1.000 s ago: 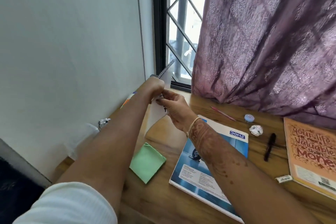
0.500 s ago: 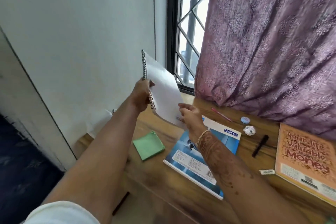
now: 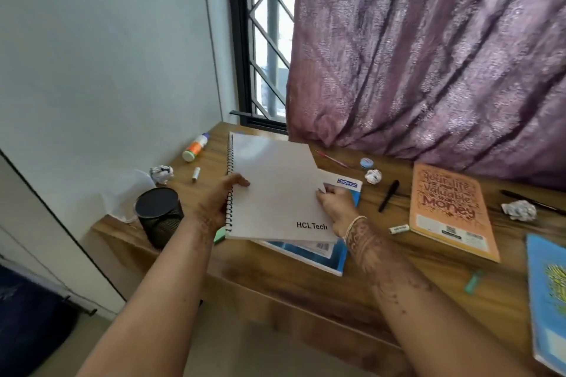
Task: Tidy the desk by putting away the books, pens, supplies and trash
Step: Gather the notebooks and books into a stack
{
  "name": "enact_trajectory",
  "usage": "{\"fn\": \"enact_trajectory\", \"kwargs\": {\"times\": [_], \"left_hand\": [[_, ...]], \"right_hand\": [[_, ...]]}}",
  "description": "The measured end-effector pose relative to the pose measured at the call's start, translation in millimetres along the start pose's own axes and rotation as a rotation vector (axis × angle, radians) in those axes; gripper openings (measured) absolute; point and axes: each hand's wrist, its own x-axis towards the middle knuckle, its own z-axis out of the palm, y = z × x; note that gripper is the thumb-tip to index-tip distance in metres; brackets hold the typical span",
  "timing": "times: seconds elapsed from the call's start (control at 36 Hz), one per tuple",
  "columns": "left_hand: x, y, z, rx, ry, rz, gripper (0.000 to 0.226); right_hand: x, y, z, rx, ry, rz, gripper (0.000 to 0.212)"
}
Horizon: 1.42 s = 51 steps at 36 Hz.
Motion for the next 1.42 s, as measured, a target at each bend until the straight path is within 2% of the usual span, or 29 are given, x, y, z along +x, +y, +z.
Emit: {"fn": "enact_trajectory", "kwargs": {"times": [0.11,0.22,0.31,0.39,0.44,0.56,0.64,0.75,0.92,1.06,1.17,1.31,1.42], "left_hand": [[7,-6,-10,0.01,-0.102,-0.08,0.018],[11,-9,-29,0.074,-0.118,-0.06,0.016],[14,-6,-44,0.081,-0.149,-0.067,0.014],[18,1,-56,0.093,-0.183,-0.091,0.015],[21,5,-63,0.113,-0.193,-0.106,0.019],[25,10,-71,0.161,-0.192,-0.103,0.041],[26,11,-73,0.157,-0.229,-0.106,0.048],[29,10,-76,0.154,-0.249,-0.115,0.049],[34,7,-80,0.144,-0.281,-0.113,0.044],[36,3,-80,0.125,-0.308,-0.121,0.041],[37,0,-79,0.134,-0.323,-0.129,0.041],[43,2,-78,0.127,-0.319,-0.167,0.051],[47,10,-71,0.105,-0.349,-0.194,0.05]], "right_hand": [[-3,21,-4,-0.01,0.071,0.044,0.012],[-12,34,5,-0.024,0.127,0.026,0.008],[-18,45,11,-0.281,0.305,-0.075,0.012],[-32,56,10,-0.651,0.477,-0.062,0.036],[-40,65,8,-0.789,0.533,-0.004,0.05],[-45,80,17,-0.899,0.552,0.1,0.071],[-44,88,25,-1.0,0.593,0.159,0.091],[-42,92,32,-1.061,0.665,0.136,0.088],[-41,78,31,-1.039,0.684,0.183,0.077],[-37,71,19,-0.963,0.607,0.201,0.085],[-36,67,7,-0.726,0.543,0.197,0.073],[-43,51,5,-0.259,0.696,0.03,0.051],[-51,12,7,-0.231,0.828,-0.203,0.035]]}}
